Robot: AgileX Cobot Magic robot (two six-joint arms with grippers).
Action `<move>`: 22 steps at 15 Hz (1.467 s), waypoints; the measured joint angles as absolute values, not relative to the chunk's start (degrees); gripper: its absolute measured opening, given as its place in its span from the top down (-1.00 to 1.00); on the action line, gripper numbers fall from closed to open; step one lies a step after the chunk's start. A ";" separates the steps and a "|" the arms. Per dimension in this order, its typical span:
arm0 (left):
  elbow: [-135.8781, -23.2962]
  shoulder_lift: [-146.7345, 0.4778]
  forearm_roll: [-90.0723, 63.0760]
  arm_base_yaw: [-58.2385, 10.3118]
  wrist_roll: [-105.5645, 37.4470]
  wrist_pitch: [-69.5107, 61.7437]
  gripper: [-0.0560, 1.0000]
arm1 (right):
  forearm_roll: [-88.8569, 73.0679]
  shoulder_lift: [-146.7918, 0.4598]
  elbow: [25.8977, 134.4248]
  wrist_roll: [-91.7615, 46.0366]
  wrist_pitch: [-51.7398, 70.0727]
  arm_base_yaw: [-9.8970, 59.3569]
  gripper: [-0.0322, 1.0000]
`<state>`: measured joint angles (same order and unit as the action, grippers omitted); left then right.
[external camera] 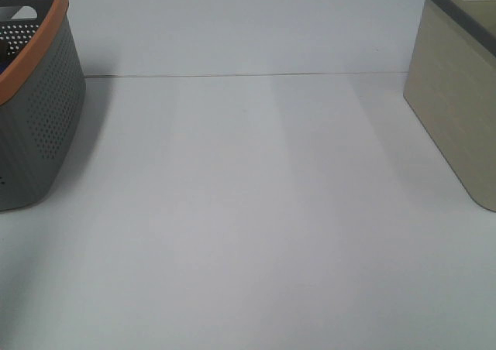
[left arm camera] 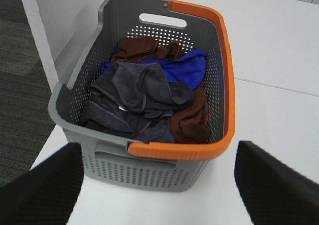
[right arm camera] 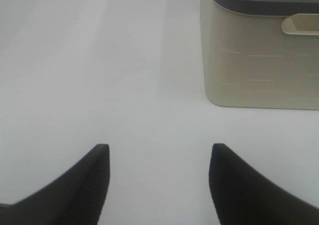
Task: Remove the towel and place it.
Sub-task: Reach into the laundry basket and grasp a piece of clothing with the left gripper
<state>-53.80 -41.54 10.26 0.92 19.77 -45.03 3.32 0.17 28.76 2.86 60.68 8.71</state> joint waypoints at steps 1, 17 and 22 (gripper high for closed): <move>-56.38 -46.01 10.54 0.92 20.40 -44.35 -0.58 | 3.32 0.17 28.76 2.86 60.68 8.71 -0.22; -81.36 -98.78 23.03 0.92 65.78 -39.42 -0.58 | 3.32 0.17 28.76 2.86 60.68 8.71 -0.22; -89.21 -111.44 26.93 0.92 71.33 -37.87 -0.58 | 3.32 0.17 28.76 2.86 60.68 8.71 -0.22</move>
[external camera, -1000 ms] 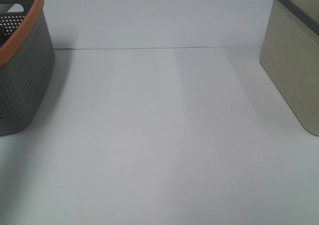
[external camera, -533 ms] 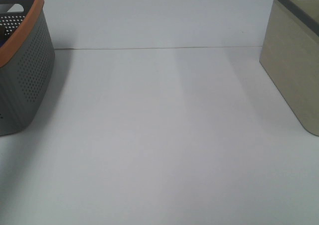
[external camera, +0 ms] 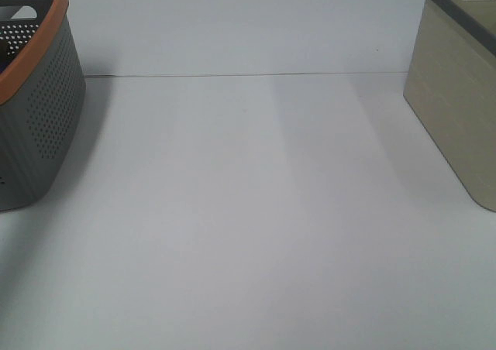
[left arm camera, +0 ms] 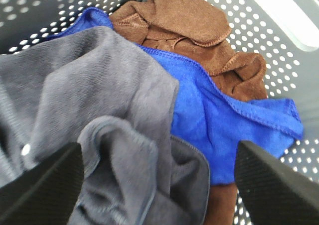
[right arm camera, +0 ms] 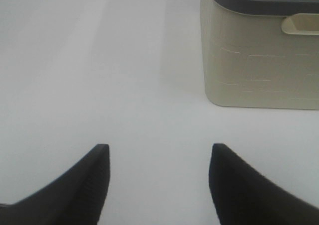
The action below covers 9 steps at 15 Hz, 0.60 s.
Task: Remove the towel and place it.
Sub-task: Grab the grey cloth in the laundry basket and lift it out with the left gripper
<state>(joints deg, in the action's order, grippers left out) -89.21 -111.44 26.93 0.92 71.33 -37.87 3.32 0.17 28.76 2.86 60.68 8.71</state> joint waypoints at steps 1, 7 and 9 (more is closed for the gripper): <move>-90.93 -113.50 27.16 0.92 71.51 -37.87 -0.58 | 3.32 0.17 28.76 2.86 60.68 8.71 -0.22; -94.08 -118.60 24.69 0.86 75.97 -36.78 -0.43 | 3.32 0.17 28.76 2.86 60.68 8.71 -0.22; -94.14 -118.60 24.69 0.86 77.75 -36.61 -0.08 | 3.32 0.17 28.76 2.86 60.68 8.71 -0.22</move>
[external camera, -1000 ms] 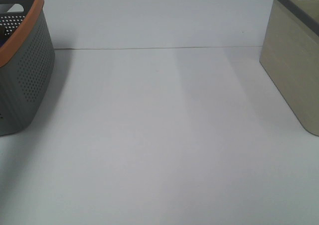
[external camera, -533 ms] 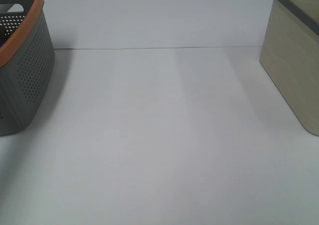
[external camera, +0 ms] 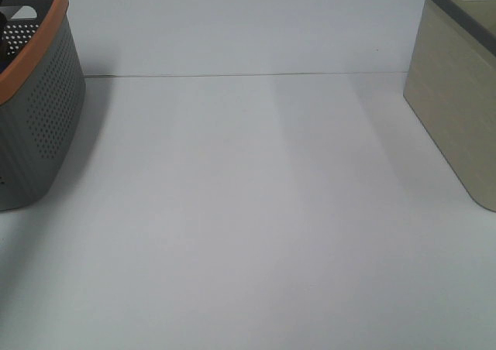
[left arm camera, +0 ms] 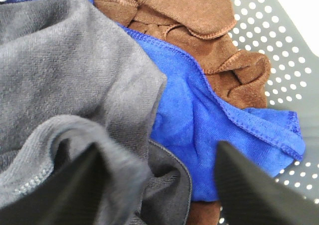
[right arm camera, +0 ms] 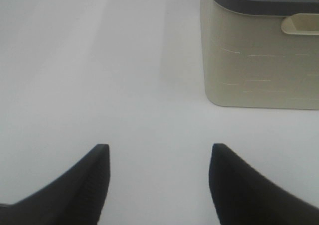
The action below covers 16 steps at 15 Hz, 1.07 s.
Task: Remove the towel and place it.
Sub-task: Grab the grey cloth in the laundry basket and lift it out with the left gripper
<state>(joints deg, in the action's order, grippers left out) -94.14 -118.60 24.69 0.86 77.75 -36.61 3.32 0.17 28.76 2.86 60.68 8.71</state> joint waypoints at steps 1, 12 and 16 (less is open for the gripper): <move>-94.14 -118.60 24.64 0.86 77.98 -36.61 0.15 | 3.32 0.17 28.76 2.86 60.68 8.71 -0.22; -94.14 -108.86 27.56 0.74 76.03 -31.97 0.89 | 3.32 0.17 28.76 2.86 60.68 8.71 -0.22; -94.14 -99.47 27.62 0.74 70.07 -25.21 0.89 | 3.32 0.17 28.76 2.86 60.68 8.71 -0.22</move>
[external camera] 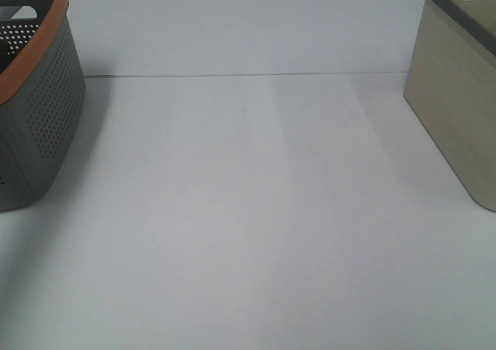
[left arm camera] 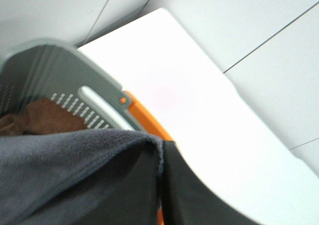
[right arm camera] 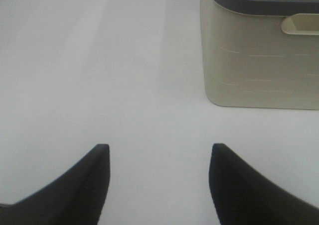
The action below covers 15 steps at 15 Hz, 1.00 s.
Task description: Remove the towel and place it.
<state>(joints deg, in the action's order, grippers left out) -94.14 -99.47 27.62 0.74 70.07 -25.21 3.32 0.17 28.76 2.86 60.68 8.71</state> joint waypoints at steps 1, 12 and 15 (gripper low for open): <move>-94.14 -97.35 27.62 0.74 68.53 -22.80 0.89 | 3.32 0.17 28.76 2.86 60.68 8.71 -0.22; -105.31 -87.32 27.39 -7.10 64.23 0.80 0.89 | 3.32 0.17 28.76 2.86 60.68 8.71 -0.22; -110.64 -90.64 27.44 -12.78 64.11 1.32 0.89 | 3.32 0.17 28.76 2.86 60.68 8.71 -0.22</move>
<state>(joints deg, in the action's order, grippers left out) -110.64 -90.64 27.44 -12.78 64.11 1.32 3.32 0.17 28.76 2.86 60.68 8.71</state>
